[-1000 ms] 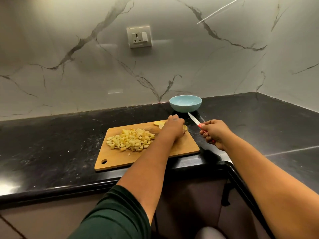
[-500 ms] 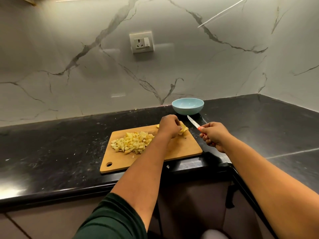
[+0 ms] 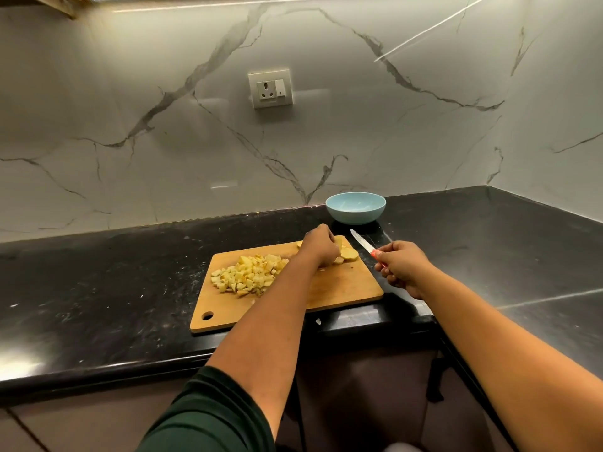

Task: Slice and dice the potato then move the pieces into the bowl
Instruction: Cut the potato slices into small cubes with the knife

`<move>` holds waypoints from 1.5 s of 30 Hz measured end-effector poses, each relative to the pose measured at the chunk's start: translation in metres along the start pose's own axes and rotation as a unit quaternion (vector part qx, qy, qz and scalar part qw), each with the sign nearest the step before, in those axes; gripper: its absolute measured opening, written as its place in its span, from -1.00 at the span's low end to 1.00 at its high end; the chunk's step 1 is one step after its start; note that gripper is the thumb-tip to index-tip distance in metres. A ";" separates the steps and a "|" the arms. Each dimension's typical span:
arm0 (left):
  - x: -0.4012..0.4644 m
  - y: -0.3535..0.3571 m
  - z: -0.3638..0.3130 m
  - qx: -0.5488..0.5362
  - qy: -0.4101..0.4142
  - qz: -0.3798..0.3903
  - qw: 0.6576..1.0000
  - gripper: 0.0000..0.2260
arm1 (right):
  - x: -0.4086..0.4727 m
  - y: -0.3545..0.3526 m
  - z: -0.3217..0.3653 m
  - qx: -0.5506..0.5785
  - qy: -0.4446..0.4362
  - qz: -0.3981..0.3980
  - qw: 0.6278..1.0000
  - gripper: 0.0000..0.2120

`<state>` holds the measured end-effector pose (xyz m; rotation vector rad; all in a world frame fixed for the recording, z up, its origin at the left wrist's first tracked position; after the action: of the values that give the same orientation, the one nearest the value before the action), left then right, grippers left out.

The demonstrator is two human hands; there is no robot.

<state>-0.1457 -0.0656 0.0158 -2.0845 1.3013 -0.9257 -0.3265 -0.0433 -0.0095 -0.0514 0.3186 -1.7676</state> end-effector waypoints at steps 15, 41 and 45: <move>-0.041 -0.037 0.041 -0.026 -0.062 -0.052 0.996 -0.83 | -0.031 0.015 0.033 -0.189 -0.168 0.035 0.967 -0.90; -0.081 -0.040 0.046 0.086 0.096 -0.168 0.977 -0.82 | -0.118 0.047 0.061 -0.533 -0.321 0.032 0.782 -0.64; -0.087 -0.045 0.046 0.074 0.100 -0.187 0.974 -0.81 | -0.119 0.034 0.066 -0.549 -0.318 0.028 0.772 -0.63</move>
<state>-0.1119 0.0348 -0.0057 -2.2004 0.9068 -1.3815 -0.2542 0.0526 0.0620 -1.4304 0.7915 -1.1759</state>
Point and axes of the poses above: each hand's wrist, its own x-axis towards the middle knuckle, its own y-axis out of the palm, z = x × y, the point moved 7 cm from there along x, towards the middle knuckle, and after that the axes turned 15 degrees about -z, right-handed, at the moved point
